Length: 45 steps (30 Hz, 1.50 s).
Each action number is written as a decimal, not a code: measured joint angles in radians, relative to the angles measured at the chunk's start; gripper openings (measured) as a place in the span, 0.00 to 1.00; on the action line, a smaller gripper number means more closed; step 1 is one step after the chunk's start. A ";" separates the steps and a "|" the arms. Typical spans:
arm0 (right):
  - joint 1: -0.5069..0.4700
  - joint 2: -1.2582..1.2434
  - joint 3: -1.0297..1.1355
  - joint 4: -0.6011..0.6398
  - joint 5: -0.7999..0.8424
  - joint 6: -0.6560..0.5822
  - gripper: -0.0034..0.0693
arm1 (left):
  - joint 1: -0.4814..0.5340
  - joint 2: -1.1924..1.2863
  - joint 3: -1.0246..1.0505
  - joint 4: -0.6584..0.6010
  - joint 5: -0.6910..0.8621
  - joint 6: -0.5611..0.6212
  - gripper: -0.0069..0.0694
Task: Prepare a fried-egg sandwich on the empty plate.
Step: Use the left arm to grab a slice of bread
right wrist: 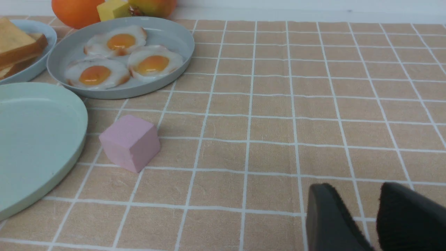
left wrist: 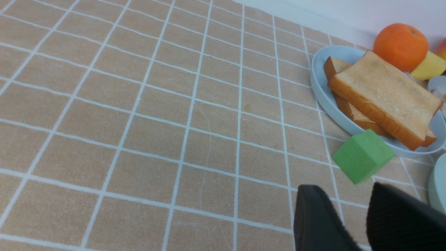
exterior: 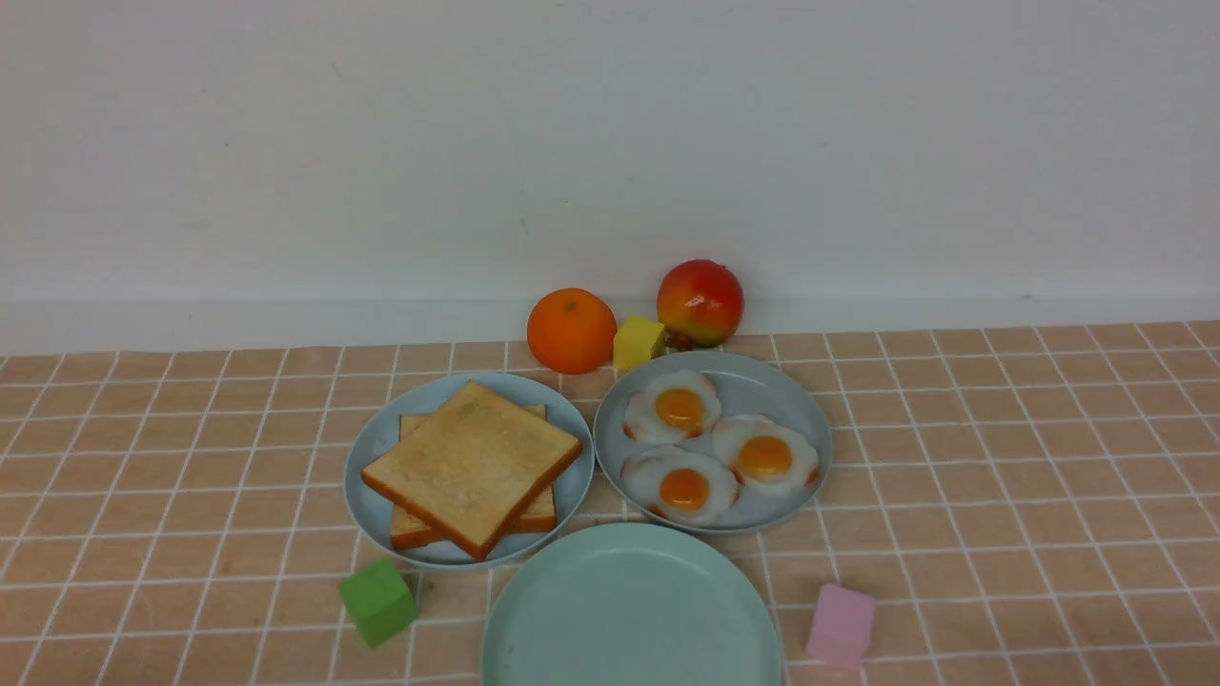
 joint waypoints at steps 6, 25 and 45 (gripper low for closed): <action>0.000 0.000 0.000 0.000 0.000 0.000 0.38 | 0.000 0.000 0.000 0.000 0.000 0.000 0.40; 0.000 0.000 0.000 0.000 0.000 0.000 0.38 | 0.000 0.000 0.000 0.000 0.000 0.000 0.40; 0.000 0.000 0.004 0.001 -0.024 0.000 0.38 | 0.000 0.000 0.000 0.066 -0.038 0.000 0.40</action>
